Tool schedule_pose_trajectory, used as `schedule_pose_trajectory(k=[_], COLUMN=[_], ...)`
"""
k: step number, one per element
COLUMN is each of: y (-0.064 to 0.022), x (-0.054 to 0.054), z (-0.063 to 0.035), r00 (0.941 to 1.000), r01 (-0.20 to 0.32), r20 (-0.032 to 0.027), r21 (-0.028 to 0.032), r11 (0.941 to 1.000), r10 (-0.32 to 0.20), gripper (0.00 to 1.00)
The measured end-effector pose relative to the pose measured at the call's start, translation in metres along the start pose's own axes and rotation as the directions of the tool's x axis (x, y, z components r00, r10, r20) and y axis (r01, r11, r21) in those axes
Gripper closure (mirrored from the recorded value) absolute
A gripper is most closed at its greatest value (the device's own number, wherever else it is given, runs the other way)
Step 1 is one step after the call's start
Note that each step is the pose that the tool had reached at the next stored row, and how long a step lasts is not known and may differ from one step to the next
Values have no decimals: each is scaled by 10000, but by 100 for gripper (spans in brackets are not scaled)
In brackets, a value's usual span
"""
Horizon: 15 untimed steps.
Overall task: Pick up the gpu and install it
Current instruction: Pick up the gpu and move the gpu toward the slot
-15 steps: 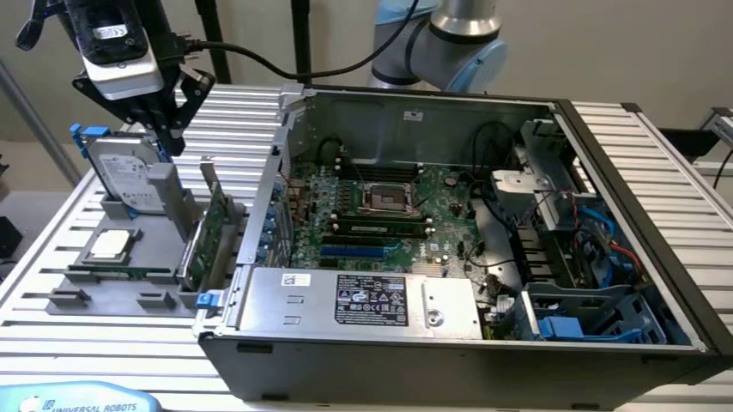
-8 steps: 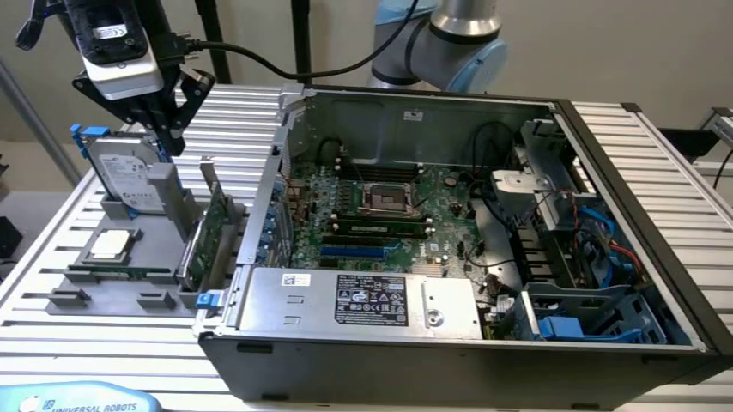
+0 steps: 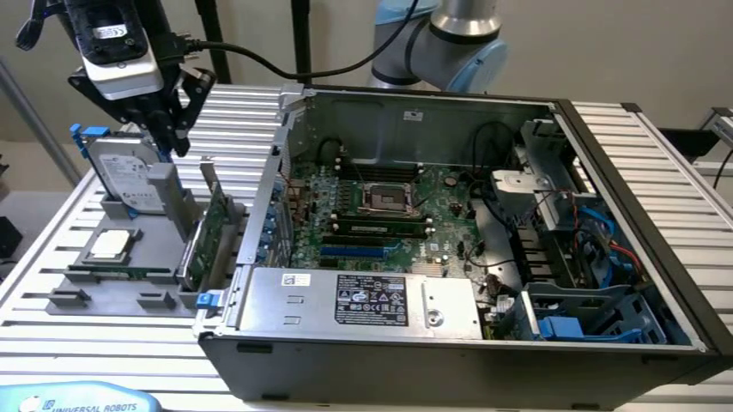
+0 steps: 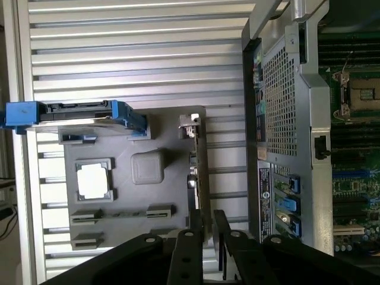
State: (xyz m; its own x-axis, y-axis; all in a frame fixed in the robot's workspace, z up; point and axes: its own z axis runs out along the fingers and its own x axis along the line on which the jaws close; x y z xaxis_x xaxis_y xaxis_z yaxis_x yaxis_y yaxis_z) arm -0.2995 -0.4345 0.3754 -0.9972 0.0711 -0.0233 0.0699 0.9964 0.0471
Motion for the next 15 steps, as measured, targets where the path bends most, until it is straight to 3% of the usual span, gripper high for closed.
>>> schedule_pose_trajectory(k=[1, 4, 6, 7, 15], y=[0, 0, -1, -2, -13], x=[0, 0, 3, 10, 69], z=[0, 0, 16, 34, 177], r00=[10000, 10000, 10000, 10000, 10000], r01=[0, 0, 0, -2, -1], r20=[0, 0, 0, 1, 0], r21=[1, 0, 0, 0, 1], r11=[10000, 10000, 10000, 10000, 10000], r10=[0, 0, 0, 2, 1], gripper=[76, 58, 58, 52, 52])
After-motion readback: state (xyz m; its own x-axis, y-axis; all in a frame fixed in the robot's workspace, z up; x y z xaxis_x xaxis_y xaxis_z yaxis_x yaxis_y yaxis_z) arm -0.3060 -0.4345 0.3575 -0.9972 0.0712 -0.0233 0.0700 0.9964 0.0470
